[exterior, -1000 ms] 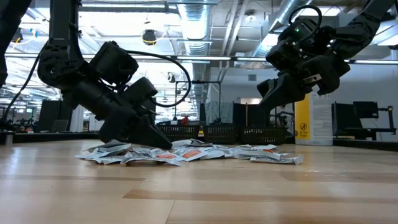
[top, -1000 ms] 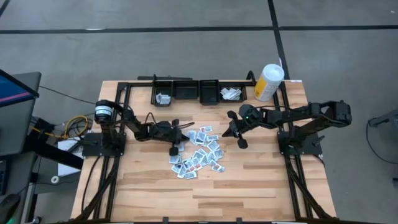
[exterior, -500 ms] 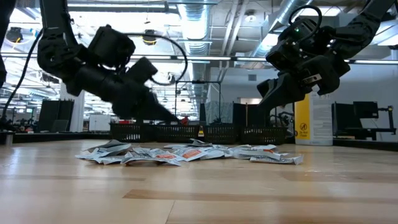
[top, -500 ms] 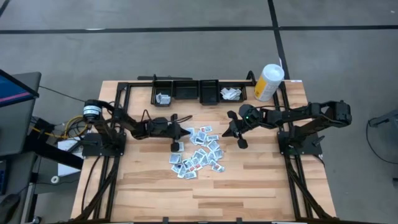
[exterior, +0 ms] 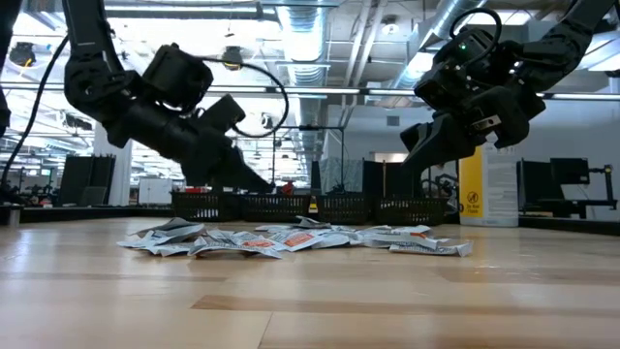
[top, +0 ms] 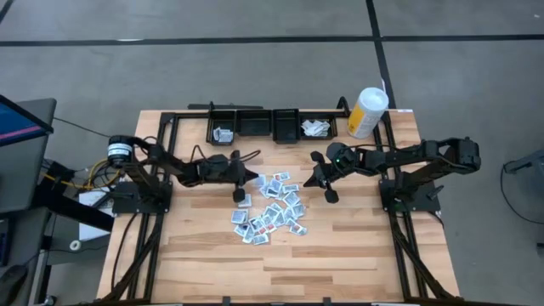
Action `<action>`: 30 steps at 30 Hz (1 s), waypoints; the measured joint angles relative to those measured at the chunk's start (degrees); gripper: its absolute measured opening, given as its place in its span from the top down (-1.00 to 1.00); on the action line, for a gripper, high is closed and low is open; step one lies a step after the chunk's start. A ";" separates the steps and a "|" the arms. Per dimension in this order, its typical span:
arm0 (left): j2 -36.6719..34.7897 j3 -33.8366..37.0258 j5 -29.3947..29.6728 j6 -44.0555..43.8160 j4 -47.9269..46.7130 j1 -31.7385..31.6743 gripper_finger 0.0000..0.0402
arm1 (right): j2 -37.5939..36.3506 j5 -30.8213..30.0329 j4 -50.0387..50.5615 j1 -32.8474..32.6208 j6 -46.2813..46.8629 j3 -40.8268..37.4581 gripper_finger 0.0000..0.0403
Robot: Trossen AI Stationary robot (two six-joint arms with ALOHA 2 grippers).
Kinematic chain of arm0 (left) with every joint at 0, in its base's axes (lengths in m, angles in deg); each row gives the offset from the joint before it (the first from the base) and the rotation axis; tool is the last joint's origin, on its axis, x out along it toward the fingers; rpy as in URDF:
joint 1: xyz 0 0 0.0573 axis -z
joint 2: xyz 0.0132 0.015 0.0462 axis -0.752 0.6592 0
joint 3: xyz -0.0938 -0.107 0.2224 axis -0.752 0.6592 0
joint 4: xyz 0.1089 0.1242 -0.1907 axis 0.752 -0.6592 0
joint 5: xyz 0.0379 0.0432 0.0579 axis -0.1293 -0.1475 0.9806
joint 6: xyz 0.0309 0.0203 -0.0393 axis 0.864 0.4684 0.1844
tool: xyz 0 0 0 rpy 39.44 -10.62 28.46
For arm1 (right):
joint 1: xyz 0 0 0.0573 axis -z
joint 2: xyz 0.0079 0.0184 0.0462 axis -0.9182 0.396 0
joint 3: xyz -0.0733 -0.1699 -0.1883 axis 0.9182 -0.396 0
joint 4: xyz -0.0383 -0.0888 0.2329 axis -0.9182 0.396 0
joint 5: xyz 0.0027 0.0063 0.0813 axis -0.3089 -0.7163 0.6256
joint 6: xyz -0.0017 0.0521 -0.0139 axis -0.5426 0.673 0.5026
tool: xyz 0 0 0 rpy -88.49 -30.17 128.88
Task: Pick & Place First Aid Supplies
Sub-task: Put the blue alcohol pad into the left black bin
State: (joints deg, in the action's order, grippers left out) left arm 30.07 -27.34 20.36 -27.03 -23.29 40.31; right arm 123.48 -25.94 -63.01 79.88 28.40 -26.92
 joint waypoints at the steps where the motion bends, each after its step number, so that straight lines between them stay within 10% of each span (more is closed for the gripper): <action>1: 0.38 0.00 0.03 0.00 -0.26 -0.47 0.87 | 0.00 0.00 0.00 0.00 0.00 0.00 1.00; 30: 11.69 -4.83 -2.80 0.71 1.04 -2.79 0.43 | 0.00 0.00 0.00 0.02 0.00 0.00 1.00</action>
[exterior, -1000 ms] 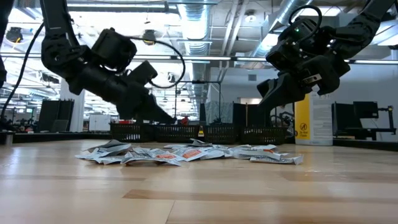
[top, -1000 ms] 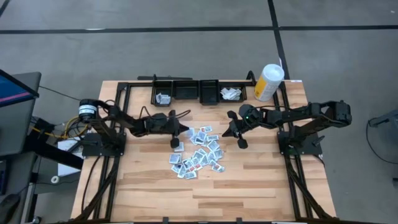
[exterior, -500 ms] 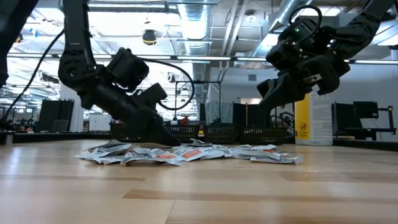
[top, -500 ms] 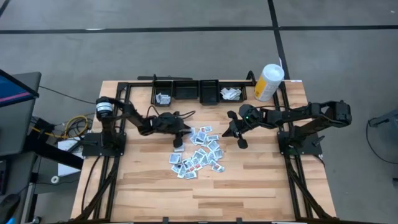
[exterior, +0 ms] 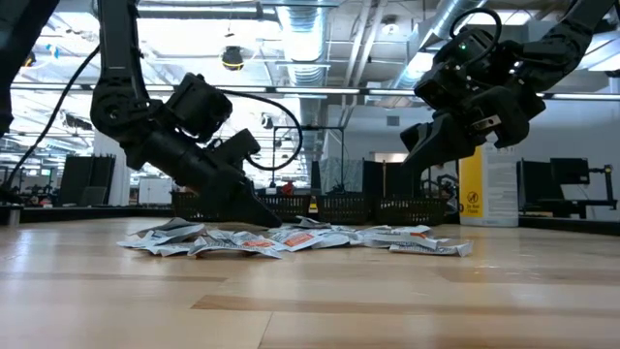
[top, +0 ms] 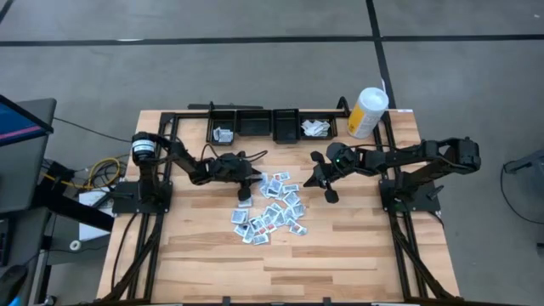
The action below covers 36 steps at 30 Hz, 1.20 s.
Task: Pick & Place First Aid Supplies
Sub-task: Put the blue alcohol pad into the left black bin
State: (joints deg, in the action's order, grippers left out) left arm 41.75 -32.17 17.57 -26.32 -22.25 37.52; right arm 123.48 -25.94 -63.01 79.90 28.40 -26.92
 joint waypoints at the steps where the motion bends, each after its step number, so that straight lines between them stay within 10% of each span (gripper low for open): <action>1: -0.42 0.02 -0.02 0.03 0.04 0.02 0.43 | 0.02 0.00 0.00 -0.02 -0.02 0.00 1.00; 27: 4.98 -3.00 -0.56 1.73 1.68 -1.57 0.43 | 0.00 0.00 -0.02 0.03 -0.02 0.00 1.00; 36: 5.16 -2.93 -0.69 2.08 1.01 -1.33 0.71 | 0.00 0.00 -0.02 0.03 -0.02 0.00 1.00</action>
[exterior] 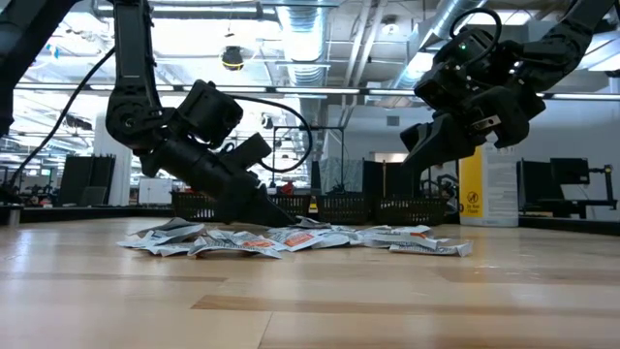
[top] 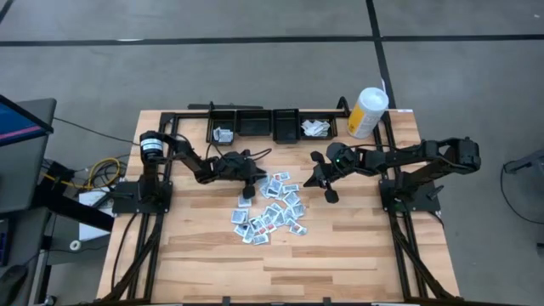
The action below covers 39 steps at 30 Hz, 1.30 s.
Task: Pick & Place First Aid Supplies
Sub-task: Put the blue alcohol pad into the left black bin
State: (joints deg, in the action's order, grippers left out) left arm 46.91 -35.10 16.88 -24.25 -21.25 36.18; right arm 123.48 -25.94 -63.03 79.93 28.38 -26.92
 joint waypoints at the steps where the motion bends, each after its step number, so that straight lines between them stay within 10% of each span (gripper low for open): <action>1: -0.15 0.00 -0.01 0.02 -0.06 0.01 0.78 | 0.00 0.00 0.00 0.00 0.00 0.00 1.00; 19: -9.16 0.61 0.80 -1.37 -2.33 -0.07 0.97 | 0.00 0.00 0.03 0.00 0.00 0.01 1.00; 39: -26.27 0.55 -7.57 -31.11 -1.43 -0.07 0.96 | 0.00 0.00 0.00 0.00 0.00 0.00 1.00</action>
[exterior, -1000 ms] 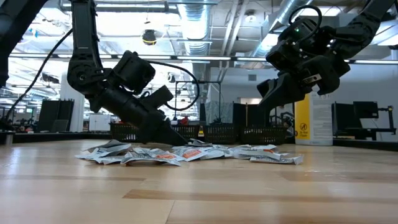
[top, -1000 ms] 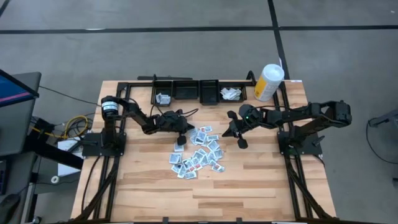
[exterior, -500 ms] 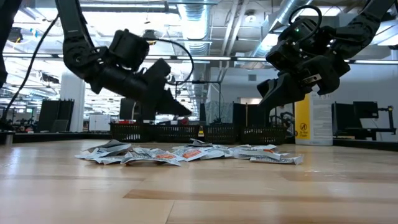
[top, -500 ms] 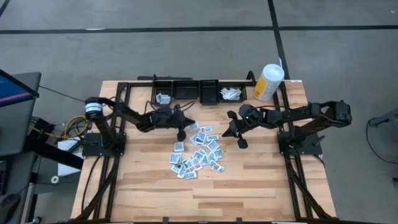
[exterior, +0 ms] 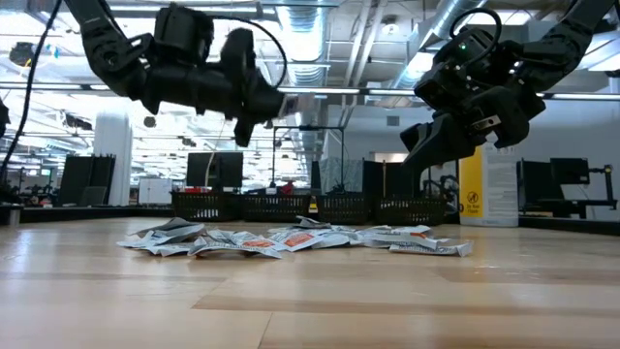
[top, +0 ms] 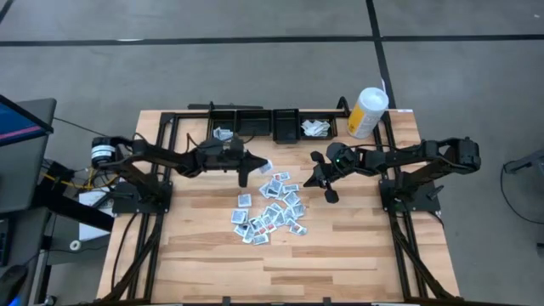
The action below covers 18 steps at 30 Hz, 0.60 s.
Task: Pick & Place First Aid Supplies
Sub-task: Put the blue alcohol pad into the left black bin
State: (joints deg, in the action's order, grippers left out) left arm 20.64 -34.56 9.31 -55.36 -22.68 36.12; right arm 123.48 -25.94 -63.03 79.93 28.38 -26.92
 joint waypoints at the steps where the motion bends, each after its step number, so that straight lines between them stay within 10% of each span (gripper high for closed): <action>1: -0.77 0.00 -0.65 -0.81 -0.03 0.02 0.96 | 0.00 0.00 -0.01 -0.01 0.00 0.01 1.00; 18: -8.83 4.20 -2.51 -5.97 4.41 -1.10 0.96 | 0.00 0.00 -0.04 -0.04 0.02 0.02 1.00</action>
State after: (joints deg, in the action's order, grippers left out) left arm 11.81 -30.36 6.80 -61.33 -18.26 35.02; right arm 123.48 -25.94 -63.07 79.88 28.41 -26.91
